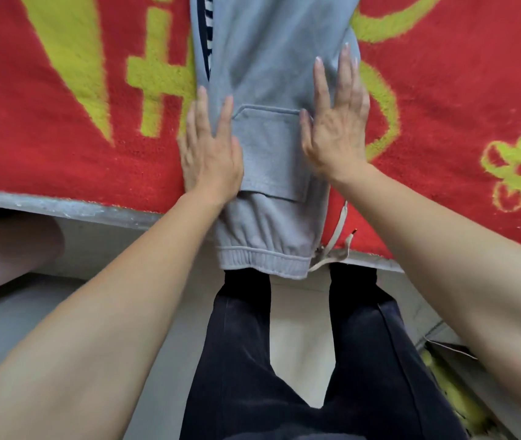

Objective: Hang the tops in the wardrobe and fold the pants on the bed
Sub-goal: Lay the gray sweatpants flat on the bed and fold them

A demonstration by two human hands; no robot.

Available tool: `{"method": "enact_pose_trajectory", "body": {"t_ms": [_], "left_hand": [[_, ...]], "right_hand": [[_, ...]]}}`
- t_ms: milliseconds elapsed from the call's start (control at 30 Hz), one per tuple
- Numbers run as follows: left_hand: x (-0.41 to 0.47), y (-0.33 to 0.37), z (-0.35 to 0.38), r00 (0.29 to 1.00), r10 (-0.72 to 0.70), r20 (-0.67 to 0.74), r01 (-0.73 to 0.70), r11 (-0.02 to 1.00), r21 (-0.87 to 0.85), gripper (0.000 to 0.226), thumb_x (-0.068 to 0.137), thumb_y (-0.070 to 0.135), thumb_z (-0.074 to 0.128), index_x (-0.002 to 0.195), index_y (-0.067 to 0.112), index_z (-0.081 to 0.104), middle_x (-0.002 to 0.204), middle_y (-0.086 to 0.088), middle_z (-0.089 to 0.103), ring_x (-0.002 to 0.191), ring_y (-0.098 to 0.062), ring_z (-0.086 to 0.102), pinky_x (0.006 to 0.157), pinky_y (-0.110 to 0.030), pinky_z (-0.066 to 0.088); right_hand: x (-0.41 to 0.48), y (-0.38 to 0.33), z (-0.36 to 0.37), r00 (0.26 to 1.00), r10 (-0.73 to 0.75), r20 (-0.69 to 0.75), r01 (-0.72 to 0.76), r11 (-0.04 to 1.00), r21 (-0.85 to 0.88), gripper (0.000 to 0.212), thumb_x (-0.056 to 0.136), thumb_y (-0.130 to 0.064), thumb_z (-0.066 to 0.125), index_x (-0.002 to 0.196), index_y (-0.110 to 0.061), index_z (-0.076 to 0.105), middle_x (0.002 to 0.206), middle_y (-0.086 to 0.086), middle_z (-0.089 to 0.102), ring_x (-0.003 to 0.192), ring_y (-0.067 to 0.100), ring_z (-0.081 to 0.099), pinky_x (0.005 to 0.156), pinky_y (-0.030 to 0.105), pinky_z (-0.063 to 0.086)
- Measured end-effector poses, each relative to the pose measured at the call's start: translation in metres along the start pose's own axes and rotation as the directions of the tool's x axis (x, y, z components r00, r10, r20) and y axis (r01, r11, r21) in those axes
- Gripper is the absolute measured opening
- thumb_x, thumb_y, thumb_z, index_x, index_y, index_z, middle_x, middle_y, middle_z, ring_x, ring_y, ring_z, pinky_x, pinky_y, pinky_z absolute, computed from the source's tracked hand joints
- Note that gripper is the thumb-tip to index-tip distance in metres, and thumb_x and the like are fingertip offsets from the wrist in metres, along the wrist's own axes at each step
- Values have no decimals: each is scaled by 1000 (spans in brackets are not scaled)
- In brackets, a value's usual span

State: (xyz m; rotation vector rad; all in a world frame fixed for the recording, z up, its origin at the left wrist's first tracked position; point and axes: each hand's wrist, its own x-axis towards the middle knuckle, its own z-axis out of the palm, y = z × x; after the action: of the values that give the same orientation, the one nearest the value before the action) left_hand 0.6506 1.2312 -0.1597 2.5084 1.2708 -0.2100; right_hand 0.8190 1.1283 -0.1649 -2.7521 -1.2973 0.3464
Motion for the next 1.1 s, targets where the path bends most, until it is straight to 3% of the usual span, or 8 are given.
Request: {"method": "enact_pose_trajectory", "body": {"t_ms": [67, 133, 267, 400, 1100], "left_hand": [[35, 0, -3, 982, 183, 33, -186, 978, 93, 63, 98, 31, 39, 158, 26, 17, 166, -12, 3, 152, -29, 7, 114, -46, 24], [71, 0, -3, 970, 237, 60, -243, 959, 144, 63, 100, 34, 37, 158, 26, 13, 166, -12, -2, 153, -28, 1, 117, -49, 21], [129, -7, 9, 980, 67, 187, -95, 985, 145, 66, 101, 54, 25, 158, 31, 0, 165, -9, -12, 152, -27, -12, 120, -57, 5], [137, -14, 27, 968, 45, 249, -78, 989, 126, 71, 99, 63, 15, 155, 32, -15, 162, -12, -22, 149, -30, -21, 116, -60, -7], [154, -15, 18, 871, -43, 489, -57, 981, 187, 81, 86, 75, -1, 148, 33, -31, 153, -11, -42, 141, -31, -38, 111, -65, -11]], "right_hand": [[30, 5, 2, 994, -106, -27, 104, 993, -63, 70, 97, -36, 38, 160, -15, 16, 164, 24, 9, 153, 39, 8, 123, 49, 11], [57, 15, 6, 989, -150, -12, 148, 985, -85, 71, 98, -39, 38, 160, -14, 14, 164, 25, 7, 153, 41, 6, 124, 52, 10], [92, 36, 27, 978, -91, 190, 105, 992, -63, 78, 100, -58, 30, 161, -19, 0, 166, 18, -8, 153, 37, -6, 123, 52, 3], [100, 38, 41, 968, -78, 237, 86, 996, -21, 81, 97, -64, 26, 160, -20, -2, 166, 19, -11, 153, 39, -8, 121, 55, -2], [104, 38, 38, 944, -80, 321, 82, 997, 10, 79, 98, -64, 27, 160, -24, 0, 166, 17, -12, 152, 40, -11, 119, 55, -10]]}}
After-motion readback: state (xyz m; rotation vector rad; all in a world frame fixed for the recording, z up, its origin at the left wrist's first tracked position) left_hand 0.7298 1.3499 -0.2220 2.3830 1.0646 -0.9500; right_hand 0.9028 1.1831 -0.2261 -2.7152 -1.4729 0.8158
